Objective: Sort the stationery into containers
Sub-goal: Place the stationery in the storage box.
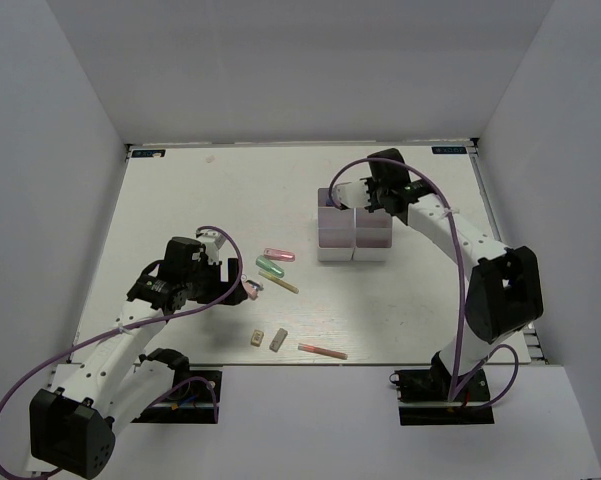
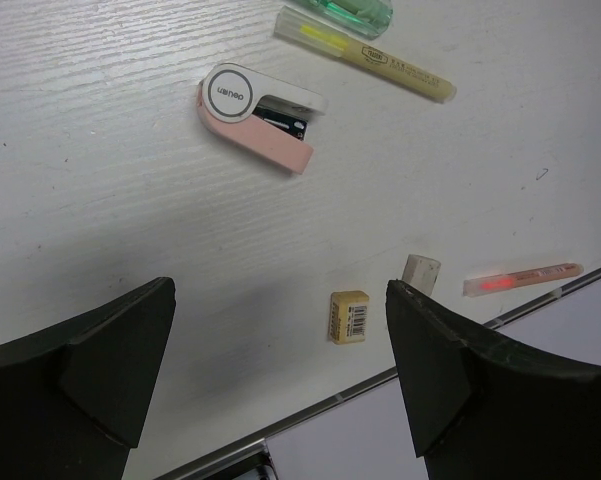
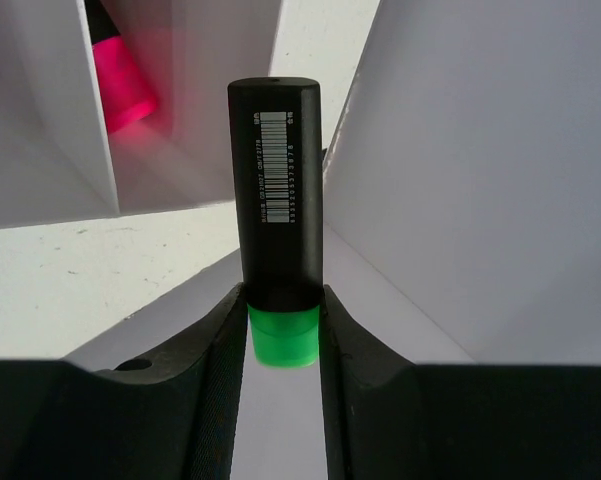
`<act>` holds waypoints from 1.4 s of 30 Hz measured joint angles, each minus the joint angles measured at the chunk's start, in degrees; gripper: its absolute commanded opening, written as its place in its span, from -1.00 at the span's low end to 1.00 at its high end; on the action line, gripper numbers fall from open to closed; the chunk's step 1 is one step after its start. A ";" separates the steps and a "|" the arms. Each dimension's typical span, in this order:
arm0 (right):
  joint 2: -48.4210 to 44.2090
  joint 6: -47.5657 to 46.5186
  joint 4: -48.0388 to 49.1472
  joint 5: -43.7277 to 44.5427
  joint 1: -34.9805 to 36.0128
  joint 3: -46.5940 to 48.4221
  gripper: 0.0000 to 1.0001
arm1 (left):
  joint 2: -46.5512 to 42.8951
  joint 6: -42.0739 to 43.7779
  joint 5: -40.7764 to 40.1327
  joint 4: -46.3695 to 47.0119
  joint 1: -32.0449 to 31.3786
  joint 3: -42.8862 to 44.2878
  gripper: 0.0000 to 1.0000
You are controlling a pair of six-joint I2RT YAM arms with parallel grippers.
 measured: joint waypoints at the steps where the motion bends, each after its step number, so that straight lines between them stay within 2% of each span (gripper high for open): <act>1: -0.17 -0.15 -0.13 -0.04 0.02 0.00 -1.00 | 0.00 0.02 0.00 0.00 0.00 0.00 0.93; 15: 2.95 -1.73 -2.36 0.83 0.44 0.04 -0.99 | 0.00 0.13 0.00 0.00 0.00 0.00 0.93; 17: 3.37 -1.73 -2.71 0.96 0.44 0.04 -0.76 | 0.00 0.13 0.00 0.00 0.00 0.00 0.93; 18: 3.45 -1.73 -2.78 0.98 0.44 0.04 -0.50 | 0.00 0.13 0.00 0.00 0.00 0.00 0.93; 19: 3.48 -1.70 -2.80 1.01 0.44 0.07 -0.39 | 0.00 0.13 0.00 0.00 0.00 0.00 0.93; 22: 3.48 -1.09 -2.89 1.11 0.48 0.35 0.26 | 0.00 0.13 0.00 0.00 0.00 0.00 0.93; 23: 3.48 -0.70 -2.91 1.14 0.55 0.46 0.35 | 0.00 0.13 0.00 0.00 0.00 0.00 0.93; 29: 3.45 0.22 -3.15 0.37 1.01 1.05 0.38 | 0.00 0.13 0.00 0.00 0.00 0.00 0.93; 30: 3.45 0.35 -3.15 0.26 1.09 1.09 0.28 | 0.00 0.13 0.00 0.00 0.00 0.00 0.93; 31: 3.41 0.52 -3.15 0.02 1.16 1.09 0.07 | 0.00 0.13 0.00 0.00 0.00 0.00 0.89; 32: 3.28 0.90 -3.23 -0.37 1.20 1.11 -0.43 | 0.00 0.13 0.00 0.00 0.00 0.00 0.84; 33: 3.04 1.64 -3.48 -0.81 1.25 1.22 -0.99 | 0.00 0.11 0.02 0.00 0.00 0.00 0.49; 36: 1.11 9.84 -4.92 -3.08 1.20 2.40 -1.00 | 0.02 0.00 0.70 0.09 0.00 0.00 -0.97; 37: -0.15 15.13 -5.40 -4.15 1.01 3.19 -0.72 | 0.07 -0.17 0.85 0.15 0.00 0.00 -1.00; 38: -1.75 20.17 -5.44 -5.27 0.87 3.78 0.08 | 0.22 0.04 1.11 0.35 0.00 0.00 -1.00; 39: -3.76 25.86 -5.79 -6.56 0.59 4.28 0.72 | 0.72 0.00 1.36 0.68 0.00 0.00 -1.00; 40: -6.16 31.58 -6.88 -8.28 0.13 4.96 0.81 | 1.51 -0.57 1.62 1.22 0.00 0.00 -0.62; 41: -8.70 36.74 -8.26 -11.04 -0.39 5.53 0.73 | 2.71 -1.25 1.77 1.68 0.02 0.11 -0.37; 42: -11.37 41.83 -9.51 -14.60 -0.92 5.46 0.25 | 4.55 -2.45 1.92 1.84 0.11 0.44 -0.29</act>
